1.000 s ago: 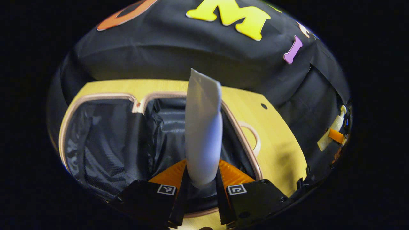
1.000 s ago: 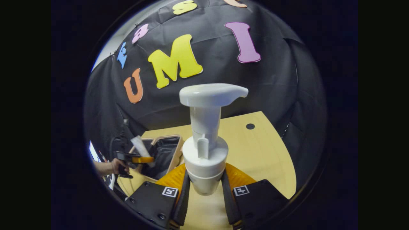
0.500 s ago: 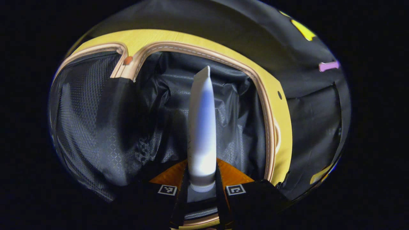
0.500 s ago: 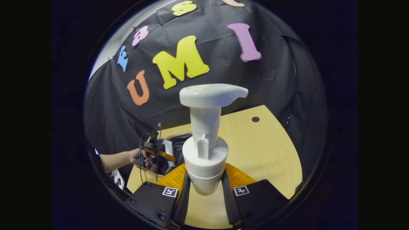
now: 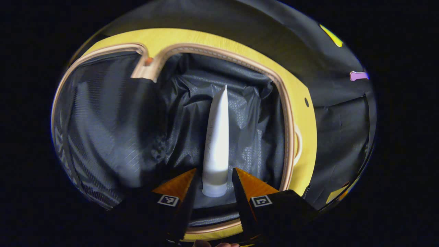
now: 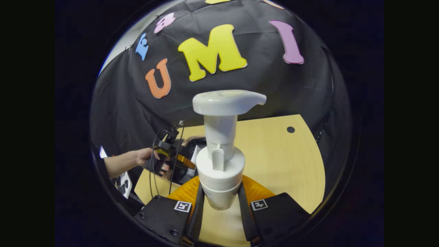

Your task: First open the suitcase, pack the skin care products into it, and then close the suitcase.

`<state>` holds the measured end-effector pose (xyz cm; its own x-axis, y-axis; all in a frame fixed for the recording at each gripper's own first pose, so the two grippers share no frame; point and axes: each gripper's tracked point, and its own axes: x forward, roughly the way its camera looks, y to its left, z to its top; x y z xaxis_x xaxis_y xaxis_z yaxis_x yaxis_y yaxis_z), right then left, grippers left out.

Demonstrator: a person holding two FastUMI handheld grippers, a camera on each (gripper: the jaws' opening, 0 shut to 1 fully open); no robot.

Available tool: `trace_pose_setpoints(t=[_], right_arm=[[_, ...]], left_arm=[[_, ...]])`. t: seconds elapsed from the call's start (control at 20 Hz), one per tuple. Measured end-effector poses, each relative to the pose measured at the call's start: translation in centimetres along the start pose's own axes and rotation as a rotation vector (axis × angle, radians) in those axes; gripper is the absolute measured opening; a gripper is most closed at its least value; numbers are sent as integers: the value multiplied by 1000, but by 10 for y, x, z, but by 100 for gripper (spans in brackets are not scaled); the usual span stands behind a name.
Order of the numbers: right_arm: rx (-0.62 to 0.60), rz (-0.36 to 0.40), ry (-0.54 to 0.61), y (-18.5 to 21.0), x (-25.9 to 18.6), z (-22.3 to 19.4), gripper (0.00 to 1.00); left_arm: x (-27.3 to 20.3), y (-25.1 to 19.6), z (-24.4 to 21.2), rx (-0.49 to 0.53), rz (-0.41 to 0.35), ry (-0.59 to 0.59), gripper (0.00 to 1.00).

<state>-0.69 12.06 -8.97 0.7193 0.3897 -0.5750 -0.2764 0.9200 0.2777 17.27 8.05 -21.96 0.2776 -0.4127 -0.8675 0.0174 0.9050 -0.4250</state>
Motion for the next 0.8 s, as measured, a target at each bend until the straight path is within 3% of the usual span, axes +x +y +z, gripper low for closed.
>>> trace_pose_setpoints(t=[0.1,0.15,0.2,0.25,0.3,0.4,0.6,0.75,0.8], right_arm=[[-44,51,44,28,23,5,46],[-63,84,68,45,39,6,46],[-83,112,103,59,56,6,46],[-99,133,134,71,72,7,46],[-105,147,173,80,89,5,46],[-88,155,263,94,124,-4,46],[8,99,485,96,193,-41,46],[67,9,620,85,245,-75,43],[84,-18,648,84,260,-84,46]], left_arm=[[-33,-7,-5,-17,-45,-101,69],[-48,-6,-8,-35,-69,-157,80],[-65,-3,-14,-55,-87,-218,69],[-81,6,-20,-75,-97,-284,82],[-94,14,-28,-92,-95,-348,75],[-116,32,-53,-135,-66,-442,79],[-150,62,-112,-225,-20,-549,80],[-168,80,-159,-253,0,-589,80],[-170,86,-169,-266,12,-590,80]])
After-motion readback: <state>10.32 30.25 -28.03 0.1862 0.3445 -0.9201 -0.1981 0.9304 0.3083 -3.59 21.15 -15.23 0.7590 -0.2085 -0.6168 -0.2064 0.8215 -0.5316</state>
